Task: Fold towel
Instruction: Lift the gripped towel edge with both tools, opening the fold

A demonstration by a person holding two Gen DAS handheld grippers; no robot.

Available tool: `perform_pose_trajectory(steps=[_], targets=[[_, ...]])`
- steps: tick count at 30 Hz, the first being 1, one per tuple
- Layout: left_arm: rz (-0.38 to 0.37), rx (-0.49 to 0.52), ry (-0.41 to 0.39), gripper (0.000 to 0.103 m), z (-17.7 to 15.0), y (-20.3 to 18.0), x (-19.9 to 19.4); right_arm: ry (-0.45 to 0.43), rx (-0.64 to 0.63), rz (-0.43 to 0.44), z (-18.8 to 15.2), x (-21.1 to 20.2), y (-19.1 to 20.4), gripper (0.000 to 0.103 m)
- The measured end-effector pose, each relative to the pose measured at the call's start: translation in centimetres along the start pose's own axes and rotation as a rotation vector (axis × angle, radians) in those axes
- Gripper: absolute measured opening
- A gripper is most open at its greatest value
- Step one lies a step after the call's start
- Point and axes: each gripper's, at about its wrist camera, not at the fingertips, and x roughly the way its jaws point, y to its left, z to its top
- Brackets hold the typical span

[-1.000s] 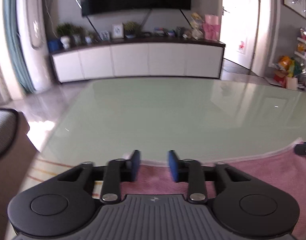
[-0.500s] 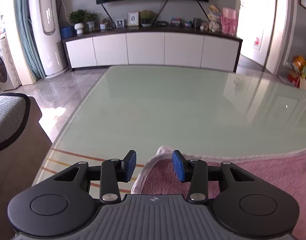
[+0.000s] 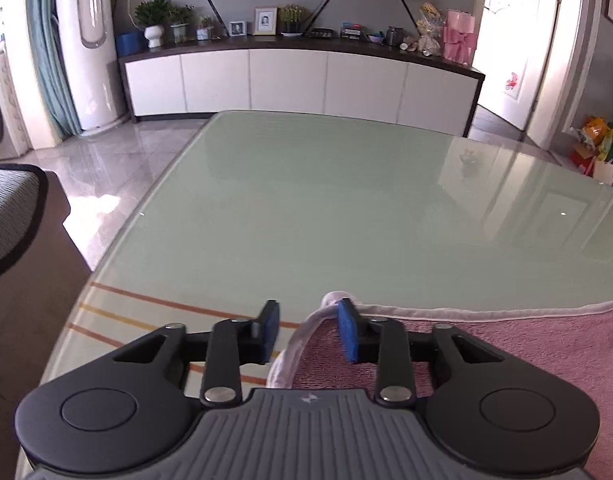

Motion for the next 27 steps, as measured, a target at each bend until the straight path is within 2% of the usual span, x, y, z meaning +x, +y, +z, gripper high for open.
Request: perform_pose_trajectory(steps=[1,4,19,27], targets=[[-0.006,0.004,0.0,0.013,0.0,-0.1,0.0,-0.002,-0.001,-0.002,0.0,0.0,0.0,0.028],[-0.005,0.026,-0.005,0.002,-0.3,-0.5,-0.1,-0.011,-0.002,-0.009,0.0,-0.1,-0.1,0.022],[-0.033,0.024,-0.092,0.001,0.2,-0.3,-3.4,-0.076,-0.021,0.005,0.5,-2.3,0.2,0.014],[-0.07,0.034,-0.17,0.001,0.1,-0.9,-7.6,-0.156,-0.029,0.05,0.7,-6.8,0.7,0.01]])
